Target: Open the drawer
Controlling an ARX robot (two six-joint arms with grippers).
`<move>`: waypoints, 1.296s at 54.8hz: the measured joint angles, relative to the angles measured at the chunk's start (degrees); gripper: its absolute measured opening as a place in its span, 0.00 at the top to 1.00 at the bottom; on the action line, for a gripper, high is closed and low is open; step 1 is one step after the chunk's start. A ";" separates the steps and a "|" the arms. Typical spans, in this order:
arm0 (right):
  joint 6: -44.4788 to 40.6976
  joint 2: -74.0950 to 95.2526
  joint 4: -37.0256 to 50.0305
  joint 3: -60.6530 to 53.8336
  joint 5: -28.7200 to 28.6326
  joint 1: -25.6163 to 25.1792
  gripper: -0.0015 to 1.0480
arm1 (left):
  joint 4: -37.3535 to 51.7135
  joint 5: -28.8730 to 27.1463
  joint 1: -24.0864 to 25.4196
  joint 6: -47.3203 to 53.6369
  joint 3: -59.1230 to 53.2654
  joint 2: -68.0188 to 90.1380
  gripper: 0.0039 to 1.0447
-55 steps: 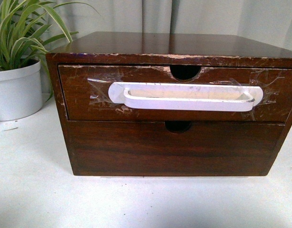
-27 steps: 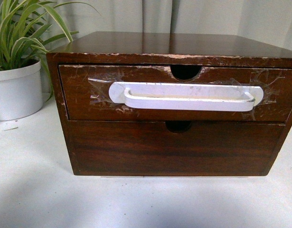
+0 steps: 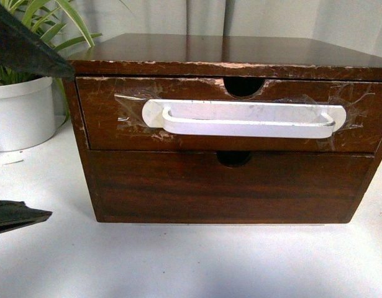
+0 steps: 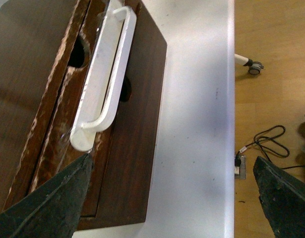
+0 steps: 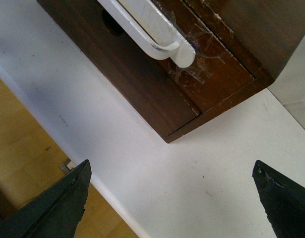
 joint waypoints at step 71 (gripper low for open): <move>-10.51 23.63 -2.73 16.26 4.42 12.20 0.09 | -10.47 -13.14 -12.85 4.31 25.35 27.15 0.06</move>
